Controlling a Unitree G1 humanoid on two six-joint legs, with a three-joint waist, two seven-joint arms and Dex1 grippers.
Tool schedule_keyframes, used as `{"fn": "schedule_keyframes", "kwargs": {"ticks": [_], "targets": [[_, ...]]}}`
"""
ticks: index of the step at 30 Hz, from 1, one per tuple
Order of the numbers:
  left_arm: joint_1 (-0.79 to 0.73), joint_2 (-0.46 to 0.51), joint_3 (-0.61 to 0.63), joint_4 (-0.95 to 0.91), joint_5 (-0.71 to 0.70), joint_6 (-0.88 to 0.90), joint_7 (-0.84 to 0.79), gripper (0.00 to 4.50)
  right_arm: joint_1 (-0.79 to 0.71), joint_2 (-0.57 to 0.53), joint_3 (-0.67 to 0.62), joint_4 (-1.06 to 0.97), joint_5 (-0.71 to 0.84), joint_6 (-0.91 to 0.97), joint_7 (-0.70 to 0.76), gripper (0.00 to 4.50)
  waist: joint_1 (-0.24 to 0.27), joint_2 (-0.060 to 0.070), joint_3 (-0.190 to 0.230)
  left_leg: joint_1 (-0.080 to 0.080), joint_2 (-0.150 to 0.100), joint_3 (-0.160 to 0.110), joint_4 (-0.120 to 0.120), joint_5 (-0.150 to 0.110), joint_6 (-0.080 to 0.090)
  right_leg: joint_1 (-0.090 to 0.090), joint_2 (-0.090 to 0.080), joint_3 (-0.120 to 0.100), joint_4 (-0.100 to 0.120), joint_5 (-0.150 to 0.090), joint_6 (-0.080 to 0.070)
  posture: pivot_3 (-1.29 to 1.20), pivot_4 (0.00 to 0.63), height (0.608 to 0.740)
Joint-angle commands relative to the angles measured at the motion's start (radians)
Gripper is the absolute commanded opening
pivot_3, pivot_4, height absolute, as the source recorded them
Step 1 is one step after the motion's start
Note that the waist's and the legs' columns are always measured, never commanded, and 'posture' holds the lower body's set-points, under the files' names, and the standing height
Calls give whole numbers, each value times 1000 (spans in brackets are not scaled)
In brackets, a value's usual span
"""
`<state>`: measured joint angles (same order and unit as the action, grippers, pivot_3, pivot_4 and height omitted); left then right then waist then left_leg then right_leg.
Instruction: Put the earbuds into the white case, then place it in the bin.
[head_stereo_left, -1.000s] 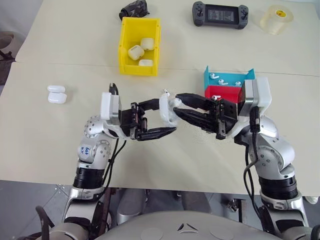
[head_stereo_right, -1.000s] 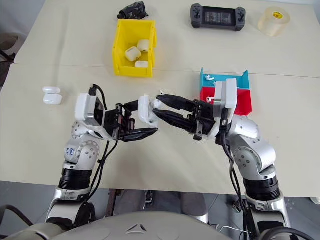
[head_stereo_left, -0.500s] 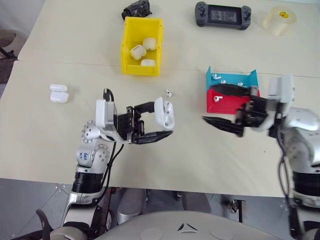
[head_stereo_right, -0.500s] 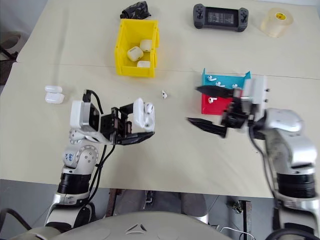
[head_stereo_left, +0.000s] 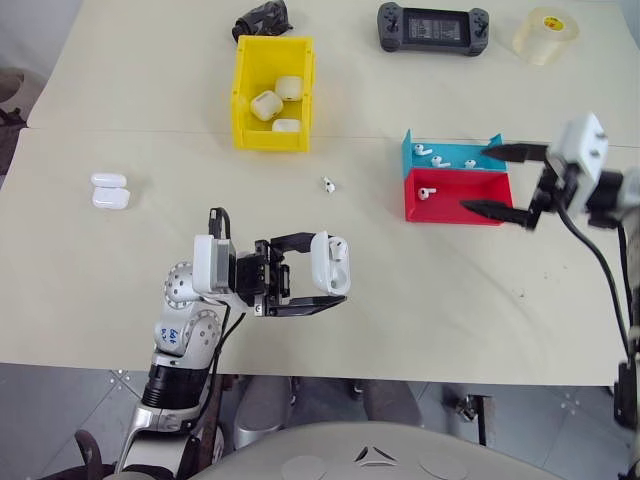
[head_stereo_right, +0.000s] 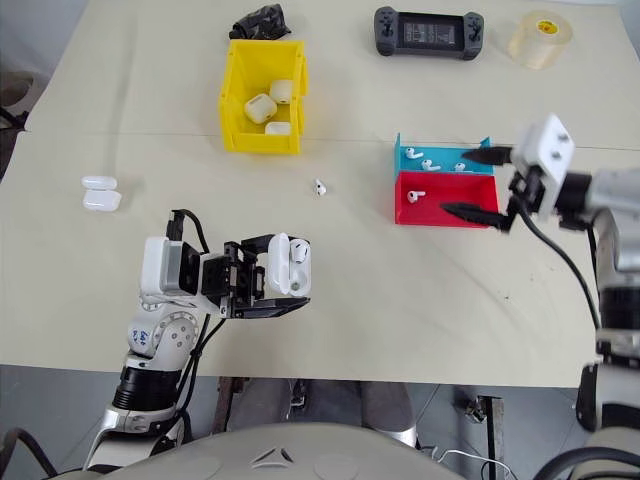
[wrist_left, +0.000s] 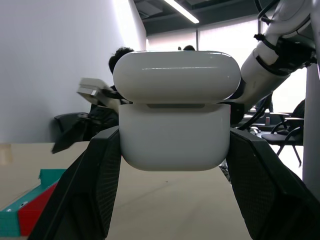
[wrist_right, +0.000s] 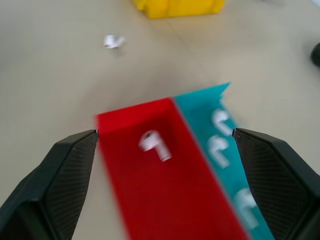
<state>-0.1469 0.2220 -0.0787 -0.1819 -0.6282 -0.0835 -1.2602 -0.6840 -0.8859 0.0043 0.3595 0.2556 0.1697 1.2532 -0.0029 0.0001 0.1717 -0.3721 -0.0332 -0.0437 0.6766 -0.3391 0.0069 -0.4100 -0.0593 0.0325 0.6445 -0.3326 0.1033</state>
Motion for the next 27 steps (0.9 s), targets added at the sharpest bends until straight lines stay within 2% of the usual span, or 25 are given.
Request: {"fn": "schedule_keyframes", "kwargs": {"ticks": [1, 7, 12, 17, 25, 27], "targets": [[-6, -43, -10, -32, -20, -28, 34, 2773, -198, -4, 125, 136, -170, 49, -12, 4490, 0, 0, 0, 0, 0, 0, 0, 0, 0, 0, 0, 0, 0, 0, 0, 0, 150, 740], [0, -52, -32, -15, -5, -34, 28, 2773, -469, 71, 286, 413, -369, 68, -22, 4490, 3, 0, 0, -2, -1, 0, -3, -1, 0, -3, -1, -1, -1, 0, 0, 0, 150, 740], [-9, -53, -33, 5, -5, -38, 27, 2773, -590, 162, 349, 609, -472, 5, -59, 4490, -1, 0, 0, -3, -2, 0, -5, -1, 1, -5, -1, -1, -2, 0, 0, 0, 150, 740], [-27, -61, -37, 28, -1, -45, 28, 2773, -661, 230, 383, 764, -538, -70, -66, 4490, -1, 0, 0, -3, -2, 0, -2, 0, 0, -5, -1, -1, 0, 0, 0, 0, 150, 740], [-20, -61, -32, 25, 7, -57, 40, 2773, -684, 284, 400, 867, -610, -131, -72, 4490, -3, 0, 0, -3, -2, 0, -1, 0, 0, -5, -1, -2, 1, 0, 0, 0, 150, 740], [-17, -58, -28, 19, 6, -58, 45, 2773, -685, 289, 399, 884, -624, -144, -82, 4109, -4, 0, 0, -3, -2, 0, -1, 0, 0, -5, -1, -2, 1, 0, 0, 0, 150, 740]]}}
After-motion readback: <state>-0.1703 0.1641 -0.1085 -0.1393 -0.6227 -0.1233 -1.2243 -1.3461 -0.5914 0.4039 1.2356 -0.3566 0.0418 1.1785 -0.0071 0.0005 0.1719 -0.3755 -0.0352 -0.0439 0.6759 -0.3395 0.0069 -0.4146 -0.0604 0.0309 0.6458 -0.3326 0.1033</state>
